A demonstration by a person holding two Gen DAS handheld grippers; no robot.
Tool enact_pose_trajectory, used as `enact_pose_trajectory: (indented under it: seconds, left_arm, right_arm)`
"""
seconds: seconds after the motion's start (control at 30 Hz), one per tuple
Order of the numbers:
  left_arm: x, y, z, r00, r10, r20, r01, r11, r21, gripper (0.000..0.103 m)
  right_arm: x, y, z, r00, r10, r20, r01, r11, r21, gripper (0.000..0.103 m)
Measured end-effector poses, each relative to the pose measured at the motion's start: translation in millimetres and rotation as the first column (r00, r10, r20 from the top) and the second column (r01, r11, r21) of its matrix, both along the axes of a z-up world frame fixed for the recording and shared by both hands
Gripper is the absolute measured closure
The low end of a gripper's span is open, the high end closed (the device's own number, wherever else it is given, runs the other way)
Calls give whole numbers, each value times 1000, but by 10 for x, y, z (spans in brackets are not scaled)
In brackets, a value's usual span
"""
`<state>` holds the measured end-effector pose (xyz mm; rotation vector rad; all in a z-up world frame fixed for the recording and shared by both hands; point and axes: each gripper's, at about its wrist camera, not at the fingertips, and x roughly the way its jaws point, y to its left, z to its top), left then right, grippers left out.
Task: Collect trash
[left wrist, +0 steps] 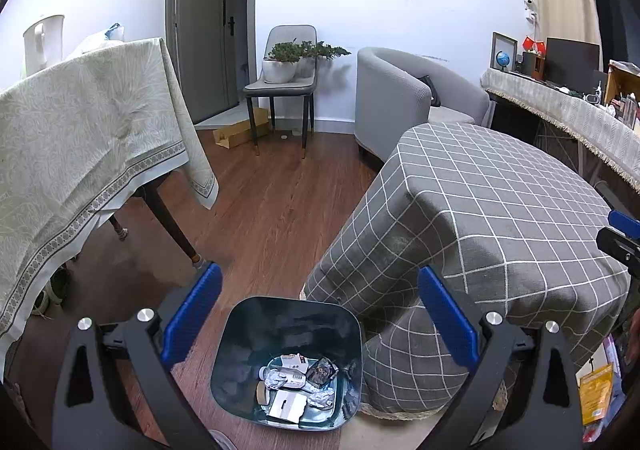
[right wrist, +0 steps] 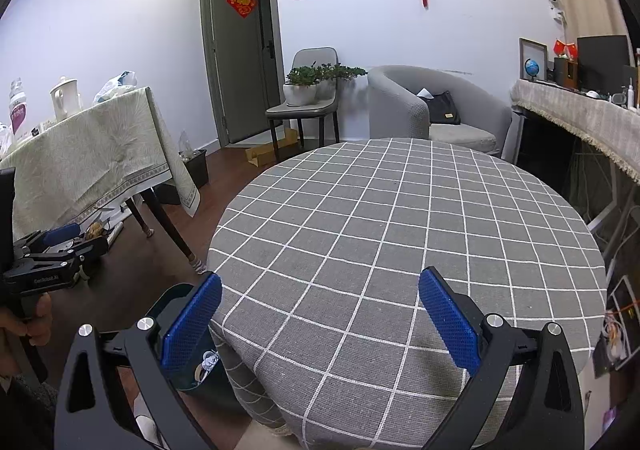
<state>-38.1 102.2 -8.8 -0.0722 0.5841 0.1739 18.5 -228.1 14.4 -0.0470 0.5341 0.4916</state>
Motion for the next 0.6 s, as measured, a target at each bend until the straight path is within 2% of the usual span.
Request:
enact_pose_trajectory:
  seconds: [0.6]
  left_arm:
    - [0, 9, -34, 1000, -5, -4, 5, 1000, 0, 3]
  right_arm:
    - [4, -8, -9, 1000, 0, -2, 0, 1000, 0, 3]
